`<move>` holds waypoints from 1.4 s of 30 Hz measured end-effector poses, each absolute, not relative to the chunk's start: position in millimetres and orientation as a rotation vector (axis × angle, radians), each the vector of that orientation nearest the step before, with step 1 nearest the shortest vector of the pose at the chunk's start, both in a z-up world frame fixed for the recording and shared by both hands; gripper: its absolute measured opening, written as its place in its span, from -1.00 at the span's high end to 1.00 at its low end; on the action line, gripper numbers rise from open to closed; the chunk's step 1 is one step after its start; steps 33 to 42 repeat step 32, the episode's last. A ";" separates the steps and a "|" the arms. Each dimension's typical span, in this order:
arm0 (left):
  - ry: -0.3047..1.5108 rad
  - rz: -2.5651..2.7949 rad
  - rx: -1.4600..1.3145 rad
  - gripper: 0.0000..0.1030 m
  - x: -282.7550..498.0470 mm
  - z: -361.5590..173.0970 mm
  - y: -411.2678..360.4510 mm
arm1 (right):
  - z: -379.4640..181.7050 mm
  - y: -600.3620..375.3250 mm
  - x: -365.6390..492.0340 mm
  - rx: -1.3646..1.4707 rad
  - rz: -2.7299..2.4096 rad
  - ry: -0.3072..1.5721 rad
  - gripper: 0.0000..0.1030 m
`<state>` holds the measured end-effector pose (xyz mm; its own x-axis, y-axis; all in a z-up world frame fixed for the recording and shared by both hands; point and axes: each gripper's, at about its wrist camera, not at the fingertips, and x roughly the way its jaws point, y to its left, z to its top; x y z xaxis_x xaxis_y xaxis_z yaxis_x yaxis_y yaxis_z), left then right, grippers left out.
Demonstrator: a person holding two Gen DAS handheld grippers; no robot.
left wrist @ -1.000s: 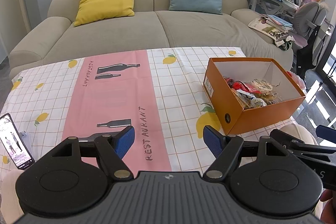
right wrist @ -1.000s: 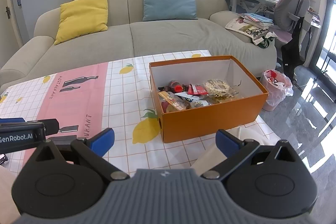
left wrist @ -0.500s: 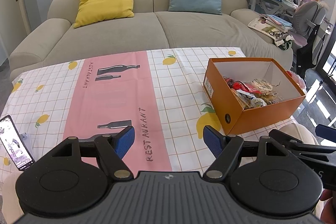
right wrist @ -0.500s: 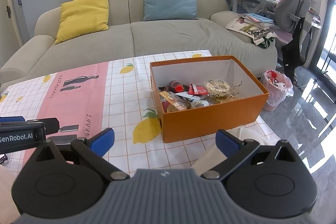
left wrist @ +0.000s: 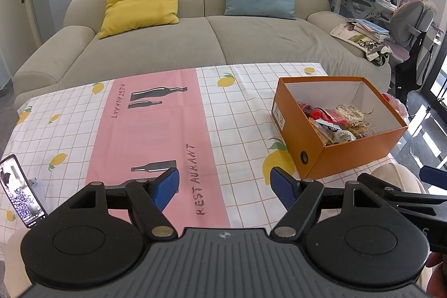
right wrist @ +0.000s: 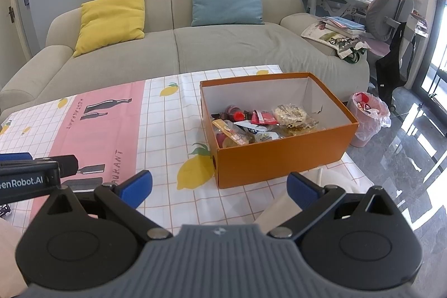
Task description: Organize snacks
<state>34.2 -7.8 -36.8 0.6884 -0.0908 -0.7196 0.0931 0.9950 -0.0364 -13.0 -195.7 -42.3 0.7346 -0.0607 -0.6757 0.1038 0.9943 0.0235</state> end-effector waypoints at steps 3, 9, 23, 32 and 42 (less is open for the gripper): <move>0.805 -0.103 0.004 -0.69 34.2 -36.7 -8.0 | -42.9 -196.0 -13.0 0.061 -0.090 0.740 -0.94; 0.802 -0.103 0.013 -0.69 34.6 -36.0 -6.4 | -43.6 -195.6 -13.2 0.060 -0.090 0.742 -0.94; 0.793 -0.118 0.031 -0.69 36.3 -34.4 -5.3 | -50.3 -200.8 -13.5 0.058 -0.078 0.753 -0.94; 0.778 -0.128 0.036 -0.69 33.4 -34.2 -9.9 | -50.7 -203.2 -13.1 0.059 -0.074 0.761 -0.94; 0.778 -0.128 0.036 -0.69 33.4 -34.2 -9.9 | -50.7 -203.2 -13.1 0.059 -0.074 0.761 -0.94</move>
